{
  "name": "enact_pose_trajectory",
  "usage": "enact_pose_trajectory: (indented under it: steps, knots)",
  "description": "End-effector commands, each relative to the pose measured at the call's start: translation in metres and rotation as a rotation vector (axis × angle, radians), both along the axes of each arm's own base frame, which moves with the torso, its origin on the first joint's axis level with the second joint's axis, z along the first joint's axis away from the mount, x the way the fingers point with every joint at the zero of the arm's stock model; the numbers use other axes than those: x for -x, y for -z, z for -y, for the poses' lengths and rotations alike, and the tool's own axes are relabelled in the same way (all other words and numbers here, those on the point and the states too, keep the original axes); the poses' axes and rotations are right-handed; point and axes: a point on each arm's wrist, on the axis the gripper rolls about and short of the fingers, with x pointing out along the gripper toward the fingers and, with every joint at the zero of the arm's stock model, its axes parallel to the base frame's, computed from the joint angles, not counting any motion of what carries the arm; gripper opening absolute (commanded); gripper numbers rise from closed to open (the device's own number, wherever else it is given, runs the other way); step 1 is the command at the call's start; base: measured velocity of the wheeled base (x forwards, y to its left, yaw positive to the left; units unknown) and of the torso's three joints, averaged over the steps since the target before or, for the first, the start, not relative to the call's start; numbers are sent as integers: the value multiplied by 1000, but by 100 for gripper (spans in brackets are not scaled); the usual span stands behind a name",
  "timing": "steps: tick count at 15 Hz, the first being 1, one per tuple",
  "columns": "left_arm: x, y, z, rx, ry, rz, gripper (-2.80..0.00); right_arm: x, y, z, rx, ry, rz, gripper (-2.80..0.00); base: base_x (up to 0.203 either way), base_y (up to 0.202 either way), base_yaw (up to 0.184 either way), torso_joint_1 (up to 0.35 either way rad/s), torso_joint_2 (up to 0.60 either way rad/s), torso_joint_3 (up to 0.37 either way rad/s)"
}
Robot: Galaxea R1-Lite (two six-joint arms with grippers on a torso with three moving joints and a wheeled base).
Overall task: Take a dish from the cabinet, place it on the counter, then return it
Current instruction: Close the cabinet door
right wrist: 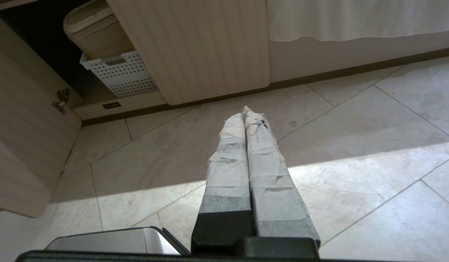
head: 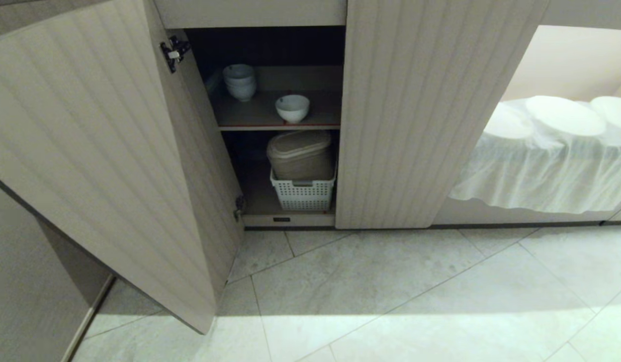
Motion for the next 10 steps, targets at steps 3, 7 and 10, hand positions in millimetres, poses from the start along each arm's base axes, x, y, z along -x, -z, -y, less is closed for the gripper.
enact_pose_trajectory:
  steps: [3, 7, 10]
  knots:
    - [0, 0, 0, 0, 0, 0, -280, 0, 0, 0, -1, 0, 0, -280, 0, 196, -4, 3, 4, 2]
    - [0, 0, 0, 0, 0, 0, -280, 0, 0, 0, -1, 0, 0, -280, 0, 196, -3, 2, 2, 4]
    - [0, 0, 0, 0, 0, 0, -280, 0, 0, 0, -1, 0, 0, -280, 0, 197, -1, 1, 4, 5]
